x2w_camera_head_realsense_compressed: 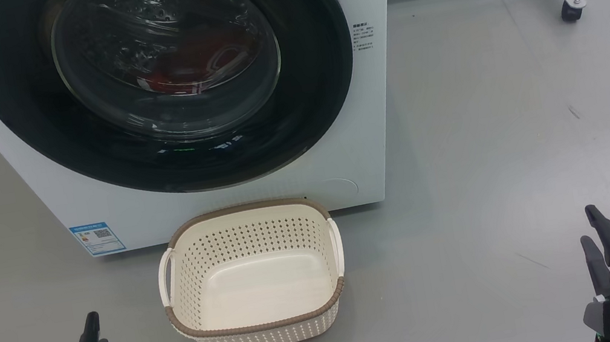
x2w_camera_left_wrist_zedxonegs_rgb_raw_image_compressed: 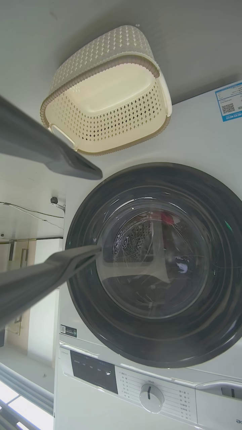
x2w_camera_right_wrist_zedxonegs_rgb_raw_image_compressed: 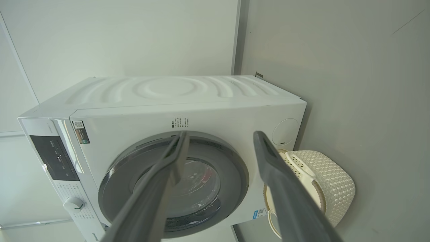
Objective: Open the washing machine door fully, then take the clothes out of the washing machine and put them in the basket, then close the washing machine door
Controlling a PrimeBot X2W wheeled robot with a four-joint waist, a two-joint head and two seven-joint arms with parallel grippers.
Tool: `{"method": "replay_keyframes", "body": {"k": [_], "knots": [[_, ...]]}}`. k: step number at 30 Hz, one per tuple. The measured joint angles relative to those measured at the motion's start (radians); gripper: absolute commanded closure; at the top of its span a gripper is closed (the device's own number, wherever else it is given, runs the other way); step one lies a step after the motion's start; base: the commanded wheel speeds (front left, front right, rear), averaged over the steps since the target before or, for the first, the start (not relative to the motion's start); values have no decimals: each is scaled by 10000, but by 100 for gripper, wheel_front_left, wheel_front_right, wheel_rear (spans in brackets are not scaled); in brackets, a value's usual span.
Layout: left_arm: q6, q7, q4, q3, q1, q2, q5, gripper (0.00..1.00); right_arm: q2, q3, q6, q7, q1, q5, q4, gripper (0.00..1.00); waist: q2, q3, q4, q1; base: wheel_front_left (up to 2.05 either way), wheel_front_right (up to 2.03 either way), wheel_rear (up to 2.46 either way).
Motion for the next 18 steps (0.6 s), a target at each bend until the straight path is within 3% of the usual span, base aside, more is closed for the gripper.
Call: {"method": "replay_keyframes", "body": {"k": [18], "knots": [[0,-401,-378,-276,-40,0,382,0,-82,63,0,-495,-24,-541,-159,0,0,36,-13,0,0,0,0]]}}
